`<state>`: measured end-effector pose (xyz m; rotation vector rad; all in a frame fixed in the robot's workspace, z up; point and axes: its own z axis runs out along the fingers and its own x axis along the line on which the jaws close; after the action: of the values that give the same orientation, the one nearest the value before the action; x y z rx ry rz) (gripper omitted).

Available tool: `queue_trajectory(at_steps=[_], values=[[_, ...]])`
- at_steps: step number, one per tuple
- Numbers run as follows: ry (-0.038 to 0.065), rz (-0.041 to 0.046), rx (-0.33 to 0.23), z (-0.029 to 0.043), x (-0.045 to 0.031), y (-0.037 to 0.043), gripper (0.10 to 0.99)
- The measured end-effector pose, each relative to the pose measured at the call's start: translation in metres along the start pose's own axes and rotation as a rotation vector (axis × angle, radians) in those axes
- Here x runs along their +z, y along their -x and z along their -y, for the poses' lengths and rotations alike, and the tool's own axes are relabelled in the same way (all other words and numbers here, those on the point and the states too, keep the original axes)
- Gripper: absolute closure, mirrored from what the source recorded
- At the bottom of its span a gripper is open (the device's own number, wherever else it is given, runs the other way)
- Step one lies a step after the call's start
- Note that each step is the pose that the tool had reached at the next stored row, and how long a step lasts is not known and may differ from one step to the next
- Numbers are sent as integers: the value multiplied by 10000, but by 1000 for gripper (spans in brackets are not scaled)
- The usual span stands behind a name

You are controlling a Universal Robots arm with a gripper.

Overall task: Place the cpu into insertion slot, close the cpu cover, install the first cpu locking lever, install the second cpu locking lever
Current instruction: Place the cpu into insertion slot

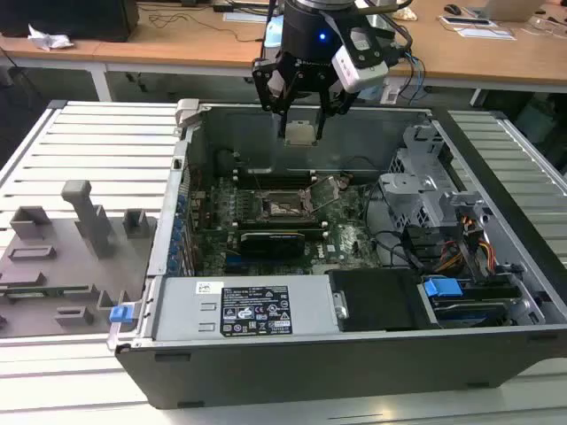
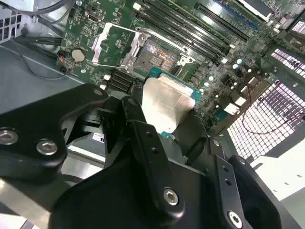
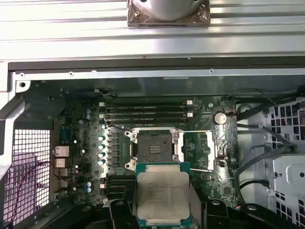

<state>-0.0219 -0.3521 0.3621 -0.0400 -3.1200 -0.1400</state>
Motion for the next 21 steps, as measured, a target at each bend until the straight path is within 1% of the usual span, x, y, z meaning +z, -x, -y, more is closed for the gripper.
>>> queue_trajectory(at_steps=[8, 21], values=[[3, 14, 159, 0, 0, 0, 553], [18, 85, 948, 0, 0, 0, 553]])
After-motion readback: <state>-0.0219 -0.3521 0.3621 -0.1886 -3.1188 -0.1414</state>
